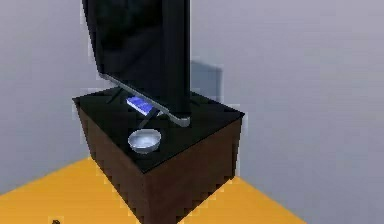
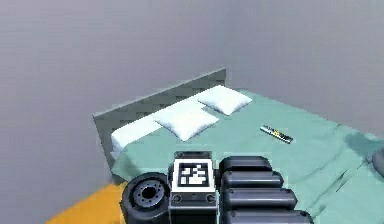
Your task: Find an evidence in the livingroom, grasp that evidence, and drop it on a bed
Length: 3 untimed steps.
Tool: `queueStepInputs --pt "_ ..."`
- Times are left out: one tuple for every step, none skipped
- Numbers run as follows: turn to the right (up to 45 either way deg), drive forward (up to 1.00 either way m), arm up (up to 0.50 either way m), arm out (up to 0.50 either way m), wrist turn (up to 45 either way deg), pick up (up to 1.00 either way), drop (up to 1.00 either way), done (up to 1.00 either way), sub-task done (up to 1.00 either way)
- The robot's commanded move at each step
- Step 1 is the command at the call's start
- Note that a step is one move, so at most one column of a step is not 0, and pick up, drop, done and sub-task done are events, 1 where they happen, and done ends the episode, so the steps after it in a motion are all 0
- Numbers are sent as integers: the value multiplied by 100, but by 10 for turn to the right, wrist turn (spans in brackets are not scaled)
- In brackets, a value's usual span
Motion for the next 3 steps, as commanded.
queueStepInputs --pt "-300 0 0 0 0 0 0 0 0" --pt "450 0 0 0 0 0 0 0 0" --pt "450 0 0 0 0 0 0 0 0"
